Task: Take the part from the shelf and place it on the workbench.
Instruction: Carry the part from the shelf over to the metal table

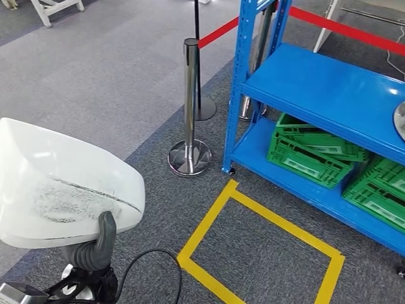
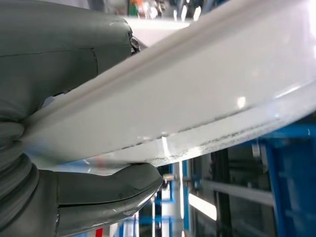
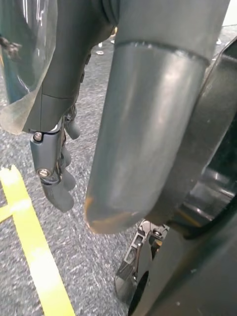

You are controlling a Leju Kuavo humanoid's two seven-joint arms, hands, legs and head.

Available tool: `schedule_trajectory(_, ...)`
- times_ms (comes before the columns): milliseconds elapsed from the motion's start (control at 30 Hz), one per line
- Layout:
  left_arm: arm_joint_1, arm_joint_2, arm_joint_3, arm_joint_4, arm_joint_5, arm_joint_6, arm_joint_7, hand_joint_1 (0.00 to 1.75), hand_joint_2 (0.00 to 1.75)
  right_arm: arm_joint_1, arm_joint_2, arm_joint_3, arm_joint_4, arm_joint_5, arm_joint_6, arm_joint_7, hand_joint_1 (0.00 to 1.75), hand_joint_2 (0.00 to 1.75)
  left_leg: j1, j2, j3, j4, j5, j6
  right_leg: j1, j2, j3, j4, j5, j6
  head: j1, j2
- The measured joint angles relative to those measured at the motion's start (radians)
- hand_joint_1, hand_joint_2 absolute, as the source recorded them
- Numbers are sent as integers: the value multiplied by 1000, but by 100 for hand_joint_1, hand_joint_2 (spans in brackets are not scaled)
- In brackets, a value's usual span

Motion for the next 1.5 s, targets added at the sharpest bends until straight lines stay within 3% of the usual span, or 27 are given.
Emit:
schedule_trajectory(33,2,-2,6,0,-2,-2,0,175,175,-2,0,0,0,0,-8,-11,0,0,-3,11,30,-65,21,10,2,-6,3,3,-8,10,1,0)
schedule_trajectory(100,4,-7,13,0,-3,-5,0,175,175,-5,0,1,0,-6,-19,-25,0,0,0,-3,35,-84,22,24,1,34,-17,49,-43,23,5,0)
schedule_trajectory(133,4,-8,14,0,-3,-6,0,175,175,-6,0,1,0,-9,-20,-26,0,0,2,-13,36,-84,23,28,-1,66,-44,104,-72,26,7,0)
schedule_trajectory(200,4,-10,14,2,-5,-7,0,175,175,-3,0,1,0,-16,-21,-25,0,0,2,-37,35,-84,23,33,-2,94,-114,242,-126,27,10,0)
schedule_trajectory(267,7,-10,15,3,-7,-6,0,175,175,0,0,1,0,-20,-16,-20,0,0,2,-66,37,-83,22,33,-1,97,-148,290,-117,27,10,0)
schedule_trajectory(333,10,-11,16,4,-8,-3,0,175,175,2,0,0,0,-23,-7,-15,0,0,2,-95,38,-80,21,31,-3,114,-112,188,-41,23,10,0)
schedule_trajectory(367,10,-12,17,4,-8,-2,0,175,175,2,0,0,1,-24,-4,-12,0,0,2,-108,37,-77,20,28,-6,140,-85,122,-9,21,10,0)
schedule_trajectory(400,11,-13,18,4,-8,-1,0,175,175,2,0,0,1,-24,-1,-10,0,0,2,-121,34,-72,18,25,-8,163,-59,66,11,19,9,0)
schedule_trajectory(467,15,-14,21,4,-8,-1,0,175,175,2,0,0,3,-23,4,0,0,0,4,-143,25,-67,19,14,-9,189,-36,24,13,14,8,0)
schedule_trajectory(533,20,-15,25,3,-9,-1,0,175,175,2,1,0,3,-22,9,9,0,0,9,-158,19,-66,21,3,-8,167,-29,18,14,6,8,0)
schedule_trajectory(600,22,-15,27,3,-11,-1,0,175,175,3,2,0,3,-22,11,15,0,0,6,-119,4,-31,-1,-8,-10,139,-23,13,15,-5,3,0)
schedule_trajectory(667,22,-15,28,3,-13,-1,0,175,175,3,2,0,3,-21,12,22,0,0,7,-62,-46,78,-58,-20,-9,108,-18,10,12,-14,-3,0)
schedule_trajectory(733,26,-15,29,3,-14,-1,0,175,175,4,2,0,4,-19,12,31,0,0,12,-46,-103,195,-100,-27,-8,76,-16,11,9,-18,-4,0)
schedule_trajectory(767,28,-15,30,3,-15,-1,0,175,175,4,2,0,4,-18,11,33,0,0,14,-45,-112,213,-96,-28,-7,60,-14,11,7,-18,-5,0)
schedule_trajectory(833,33,-15,32,3,-19,3,0,175,175,3,2,0,4,-16,11,31,0,0,16,-34,-74,135,-37,-26,-7,34,-7,11,2,-16,-5,0)
schedule_trajectory(900,35,-15,33,3,-22,8,0,175,175,1,3,1,4,-12,11,28,0,0,7,10,-8,0,18,-17,-3,12,1,11,-5,-10,-5,0)
schedule_trajectory(967,38,-16,35,3,-23,13,0,175,175,1,4,2,4,-8,11,27,0,0,-2,40,19,-60,26,-7,2,-9,5,10,-10,0,-4,0)
schedule_trajectory(1033,45,-16,39,2,-22,15,0,175,175,-1,4,4,4,-6,12,27,0,0,-3,21,18,-68,25,3,4,-32,12,5,-14,11,-2,0)
schedule_trajectory(1067,50,-17,41,2,-22,15,0,175,175,-2,4,5,4,-5,12,27,0,0,-1,9,20,-73,28,8,3,-26,14,7,-20,17,0,0)
schedule_trajectory(1133,54,-20,46,-1,-20,16,0,175,175,-3,5,6,3,-5,12,28,0,0,6,-13,26,-84,34,19,0,24,-9,60,-59,25,5,0)
schedule_trajectory(1200,58,-22,49,-2,-13,15,0,175,175,-1,4,7,3,-3,12,33,0,0,8,-35,25,-86,35,26,-2,81,-74,191,-121,28,10,0)
schedule_trajectory(1267,65,-24,51,-2,-6,13,0,175,175,2,4,8,3,-1,12,37,0,0,8,-62,26,-85,34,28,-2,96,-127,283,-139,29,11,0)
schedule_trajectory(1300,68,-24,52,-2,-3,12,0,175,175,3,4,8,4,0,12,38,0,0,8,-78,27,-83,34,28,-2,98,-129,272,-115,29,11,0)
schedule_trajectory(1333,69,-24,53,-2,-3,12,0,175,175,3,4,8,4,0,12,38,0,0,9,-94,28,-81,33,26,-4,104,-112,223,-75,29,11,0)
schedule_trajectory(1400,70,-25,54,-2,-2,12,0,175,175,3,4,10,4,1,13,38,0,0,9,-122,25,-73,29,19,-9,148,-59,88,-7,27,11,0)
schedule_trajectory(1467,72,-25,55,-2,-4,12,0,175,175,2,4,14,5,3,15,36,0,0,10,-144,17,-66,28,8,-13,184,-26,24,7,23,10,0)
schedule_trajectory(1500,74,-25,55,-3,-5,12,0,175,175,1,4,16,5,5,16,35,0,0,11,-155,14,-65,30,2,-12,184,-21,20,4,20,10,0)
